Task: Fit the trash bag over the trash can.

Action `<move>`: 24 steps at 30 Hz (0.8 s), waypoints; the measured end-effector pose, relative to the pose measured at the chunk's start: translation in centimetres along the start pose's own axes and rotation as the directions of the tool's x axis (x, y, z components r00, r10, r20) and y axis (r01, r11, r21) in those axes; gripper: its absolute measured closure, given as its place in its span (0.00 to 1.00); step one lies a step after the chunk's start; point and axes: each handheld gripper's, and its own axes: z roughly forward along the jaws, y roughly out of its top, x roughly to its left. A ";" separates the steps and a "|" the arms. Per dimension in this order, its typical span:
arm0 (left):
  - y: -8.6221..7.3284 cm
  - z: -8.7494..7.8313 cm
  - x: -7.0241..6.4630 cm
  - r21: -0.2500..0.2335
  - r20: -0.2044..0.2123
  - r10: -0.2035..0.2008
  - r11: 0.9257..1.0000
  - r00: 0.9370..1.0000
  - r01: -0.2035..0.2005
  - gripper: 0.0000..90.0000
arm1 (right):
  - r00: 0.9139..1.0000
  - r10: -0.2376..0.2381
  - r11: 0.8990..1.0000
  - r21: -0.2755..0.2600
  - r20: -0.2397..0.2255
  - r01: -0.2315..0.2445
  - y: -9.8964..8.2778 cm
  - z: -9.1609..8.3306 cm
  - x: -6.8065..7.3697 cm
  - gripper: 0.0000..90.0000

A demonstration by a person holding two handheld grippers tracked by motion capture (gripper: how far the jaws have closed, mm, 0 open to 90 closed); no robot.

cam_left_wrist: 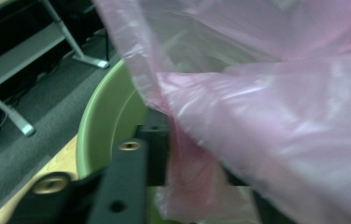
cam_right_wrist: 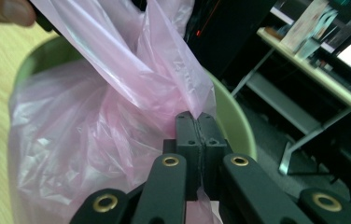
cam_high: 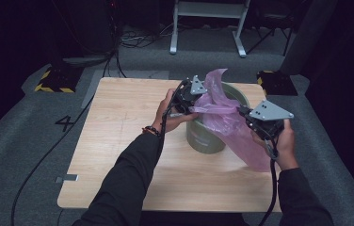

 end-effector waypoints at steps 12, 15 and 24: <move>-0.6 -3.6 1.7 -0.186 0.083 -0.072 0.979 0.994 0.087 0.24 | 1.000 0.006 0.990 0.139 -0.030 -0.002 0.1 2.4 -0.7 1.00; 0.0 -4.2 0.8 -0.221 0.106 -0.021 0.974 0.994 0.044 0.23 | 0.999 -0.009 0.986 0.168 -0.037 0.015 0.3 3.0 -0.5 1.00; 2.7 -2.6 -2.4 -0.153 0.066 0.084 0.985 0.994 -0.074 0.30 | 0.997 -0.036 0.985 0.166 -0.069 0.047 0.8 3.4 -0.1 1.00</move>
